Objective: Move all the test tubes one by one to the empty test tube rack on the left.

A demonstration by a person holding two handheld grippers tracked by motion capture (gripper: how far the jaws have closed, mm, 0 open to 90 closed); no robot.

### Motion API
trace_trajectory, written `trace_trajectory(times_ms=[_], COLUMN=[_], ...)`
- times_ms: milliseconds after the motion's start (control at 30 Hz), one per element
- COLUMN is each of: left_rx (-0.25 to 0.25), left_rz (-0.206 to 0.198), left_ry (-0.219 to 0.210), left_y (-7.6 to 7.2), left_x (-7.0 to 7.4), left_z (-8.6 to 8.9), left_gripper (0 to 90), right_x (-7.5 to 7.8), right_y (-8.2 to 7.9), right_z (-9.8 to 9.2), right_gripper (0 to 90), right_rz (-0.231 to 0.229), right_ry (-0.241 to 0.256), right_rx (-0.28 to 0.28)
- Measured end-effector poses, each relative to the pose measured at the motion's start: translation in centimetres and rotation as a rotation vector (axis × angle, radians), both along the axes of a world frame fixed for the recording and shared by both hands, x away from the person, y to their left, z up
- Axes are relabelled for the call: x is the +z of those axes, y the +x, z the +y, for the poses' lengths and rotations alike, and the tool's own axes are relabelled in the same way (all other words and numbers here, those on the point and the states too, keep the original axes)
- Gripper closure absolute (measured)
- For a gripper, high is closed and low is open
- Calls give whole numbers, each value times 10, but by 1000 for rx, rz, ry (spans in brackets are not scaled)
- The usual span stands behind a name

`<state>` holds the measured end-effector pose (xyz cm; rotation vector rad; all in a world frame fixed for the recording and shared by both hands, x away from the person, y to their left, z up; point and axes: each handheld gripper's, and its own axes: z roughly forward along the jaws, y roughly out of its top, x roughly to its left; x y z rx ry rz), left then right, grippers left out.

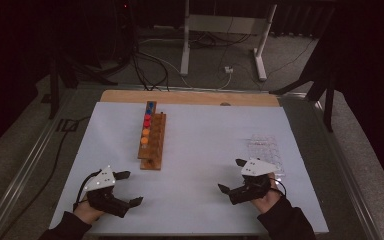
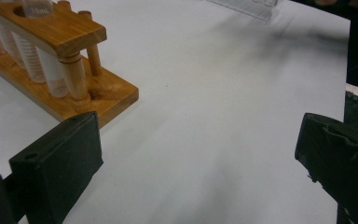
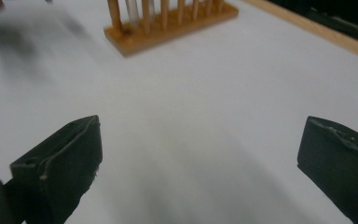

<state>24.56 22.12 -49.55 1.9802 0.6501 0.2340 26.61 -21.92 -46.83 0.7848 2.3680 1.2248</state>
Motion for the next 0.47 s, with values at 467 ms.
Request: trace_trajectory(times_ms=[467], left_rx=[22], left_rz=[-15], left_ry=[-30], left_y=[2], left_x=[0], left_z=[4], left_gripper=[15], right_x=[-10], right_y=[2], right_z=[4], right_gripper=[1], right_rz=[-4], right_ry=[-104], right_rx=[-5])
